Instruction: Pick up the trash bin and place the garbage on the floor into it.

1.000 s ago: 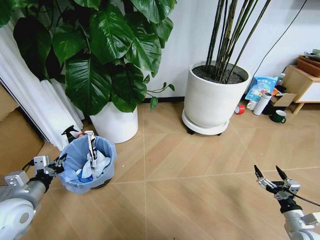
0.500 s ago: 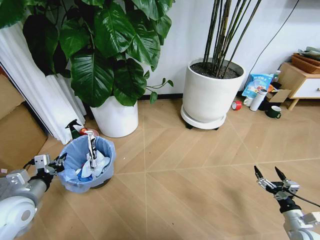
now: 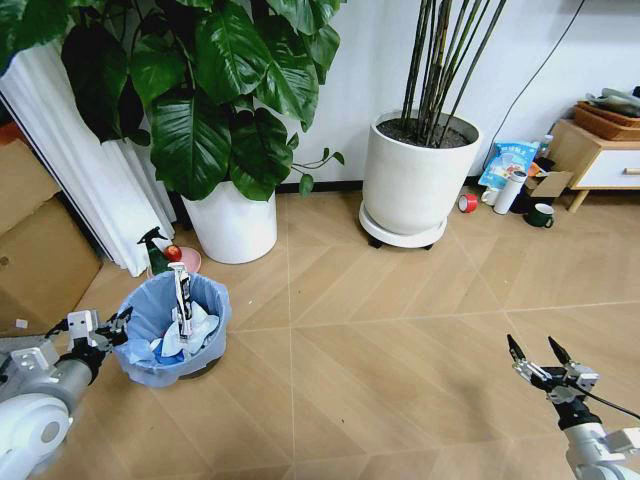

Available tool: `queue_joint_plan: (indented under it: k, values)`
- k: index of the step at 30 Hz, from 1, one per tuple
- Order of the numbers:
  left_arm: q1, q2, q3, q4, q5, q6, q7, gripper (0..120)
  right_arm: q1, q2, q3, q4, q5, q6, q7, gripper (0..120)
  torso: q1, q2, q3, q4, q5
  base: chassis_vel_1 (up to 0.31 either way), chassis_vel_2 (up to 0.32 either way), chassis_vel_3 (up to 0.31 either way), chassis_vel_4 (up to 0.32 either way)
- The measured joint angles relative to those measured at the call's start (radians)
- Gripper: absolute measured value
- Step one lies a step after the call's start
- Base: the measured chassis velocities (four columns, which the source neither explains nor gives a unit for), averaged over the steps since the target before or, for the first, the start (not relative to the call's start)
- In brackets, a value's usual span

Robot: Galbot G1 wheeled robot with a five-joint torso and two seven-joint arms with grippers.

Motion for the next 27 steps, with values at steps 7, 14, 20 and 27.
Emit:
queue_joint_plan:
  k: [7,14,20,27]
  values:
    - [-0.004,0.005,0.002,0.000,-0.004,0.000,0.001,0,-0.004,0.001,0.005,0.003,0.003,0.000,0.000,100,0.000,0.000,0.000,0.0000,0.0001,0.115,-0.121,-0.114,0.119]
    - [-0.006,0.008,0.004,0.000,-0.006,0.000,0.001,0,-0.007,0.003,0.006,0.004,0.005,0.000,-0.002,100,0.000,0.000,0.000,0.0000,0.0001,0.078,-0.162,-0.070,0.157]
    - [-0.005,0.010,0.003,0.000,-0.008,0.000,0.001,0,-0.008,0.003,0.007,0.006,0.005,0.000,-0.003,100,0.000,0.000,0.000,0.0002,0.0000,0.070,-0.218,-0.067,0.200]
    - [-0.003,0.009,0.001,-0.002,-0.009,0.000,0.001,0,-0.014,0.003,0.011,0.007,0.005,0.002,-0.006,100,0.000,0.000,0.000,-0.0002,0.0002,0.077,-0.215,-0.075,0.217]
